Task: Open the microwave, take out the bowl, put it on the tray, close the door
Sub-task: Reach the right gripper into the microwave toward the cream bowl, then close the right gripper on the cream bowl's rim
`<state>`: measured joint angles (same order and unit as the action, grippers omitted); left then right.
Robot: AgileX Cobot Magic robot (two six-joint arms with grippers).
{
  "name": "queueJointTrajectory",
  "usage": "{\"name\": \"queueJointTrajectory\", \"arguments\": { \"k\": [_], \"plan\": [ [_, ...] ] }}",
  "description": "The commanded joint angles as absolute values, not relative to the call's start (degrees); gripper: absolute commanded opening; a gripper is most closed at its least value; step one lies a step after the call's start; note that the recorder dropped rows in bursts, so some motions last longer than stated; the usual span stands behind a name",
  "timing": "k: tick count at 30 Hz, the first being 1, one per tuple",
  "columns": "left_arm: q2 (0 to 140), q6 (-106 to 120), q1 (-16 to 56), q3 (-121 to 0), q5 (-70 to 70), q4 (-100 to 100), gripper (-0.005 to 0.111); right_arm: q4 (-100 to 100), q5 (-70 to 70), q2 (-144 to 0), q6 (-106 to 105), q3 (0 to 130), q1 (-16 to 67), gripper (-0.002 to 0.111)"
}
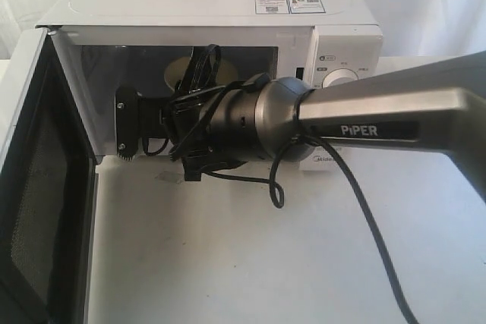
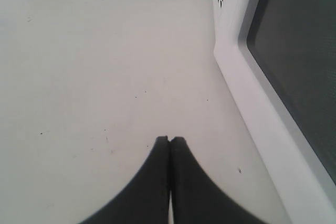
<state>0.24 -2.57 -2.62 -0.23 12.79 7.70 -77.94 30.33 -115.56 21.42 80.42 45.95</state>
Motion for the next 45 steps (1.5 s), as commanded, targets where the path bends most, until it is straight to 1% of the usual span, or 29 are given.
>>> {"name": "queueJointTrajectory", "arguments": {
  "k": [1,6,16,22,28,32,38,45],
  "plan": [
    [0.0,-2.7,-2.8,0.0,12.8,8.1,0.000,-79.7,30.4,-115.5,22.8,80.7,45.6,0.042],
    [0.0,-2.7,-2.8,0.0,12.8,8.1,0.000,-79.7,28.4,-115.5,23.4,80.7,44.9,0.042],
    [0.0,-2.7,-2.8,0.0,12.8,8.1,0.000,-80.0,28.8,-117.5,24.8,80.7,44.5,0.042],
    [0.0,-2.7,-2.8,0.0,12.8,8.1,0.000,-84.2,28.9,-117.9,24.8,80.7,44.5,0.048],
    [0.0,-2.7,-2.8,0.0,12.8,8.1,0.000,-85.4,29.0,-118.7,25.8,80.7,44.5,0.048],
    [0.0,-2.7,-2.8,0.0,12.8,8.1,0.000,-87.5,29.8,-119.6,26.0,80.7,44.5,0.051],
    [0.0,-2.7,-2.8,0.0,12.8,8.1,0.000,-90.3,32.1,-119.8,31.7,80.7,44.5,0.051],
    [0.0,-2.7,-2.8,0.0,12.8,8.1,0.000,-92.3,31.6,-119.8,32.3,80.7,44.5,0.051]
  ]
}}
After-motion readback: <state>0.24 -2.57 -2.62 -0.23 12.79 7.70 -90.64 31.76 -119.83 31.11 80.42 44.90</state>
